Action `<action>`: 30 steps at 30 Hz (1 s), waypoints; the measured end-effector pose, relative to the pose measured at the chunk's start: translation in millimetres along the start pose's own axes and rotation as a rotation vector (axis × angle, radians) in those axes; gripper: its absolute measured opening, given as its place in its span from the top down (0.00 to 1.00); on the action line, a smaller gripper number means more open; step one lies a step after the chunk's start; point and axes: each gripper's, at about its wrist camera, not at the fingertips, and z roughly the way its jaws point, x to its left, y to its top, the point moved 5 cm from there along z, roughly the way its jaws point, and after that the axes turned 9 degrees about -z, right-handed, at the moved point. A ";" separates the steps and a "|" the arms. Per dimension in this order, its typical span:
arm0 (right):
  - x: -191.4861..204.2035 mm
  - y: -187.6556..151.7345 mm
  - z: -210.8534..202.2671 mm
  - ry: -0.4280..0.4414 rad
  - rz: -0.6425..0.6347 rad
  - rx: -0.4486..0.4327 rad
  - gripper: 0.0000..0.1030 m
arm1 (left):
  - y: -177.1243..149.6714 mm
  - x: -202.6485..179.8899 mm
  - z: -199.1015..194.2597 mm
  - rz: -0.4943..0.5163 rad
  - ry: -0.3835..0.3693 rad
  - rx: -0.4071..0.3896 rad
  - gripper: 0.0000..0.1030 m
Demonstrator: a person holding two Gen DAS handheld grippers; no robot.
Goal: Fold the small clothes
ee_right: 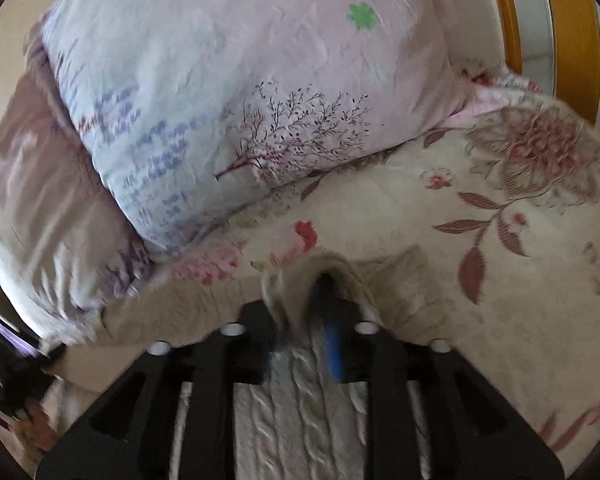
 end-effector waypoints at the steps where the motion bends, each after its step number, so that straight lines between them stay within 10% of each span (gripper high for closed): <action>1: 0.1 2.7 -3.2 0.008 0.006 -0.013 0.55 | 1.4 -1.4 -2.9 -0.008 -0.018 -0.001 0.86; 5: 2.1 8.2 -29.8 0.005 -0.030 -0.089 0.47 | 11.1 -4.2 -26.7 -0.035 -0.055 -0.076 0.53; 30: -34.5 -69.3 -62.7 -0.049 -0.127 0.059 0.63 | -77.8 18.0 -72.9 0.254 0.184 -0.011 0.72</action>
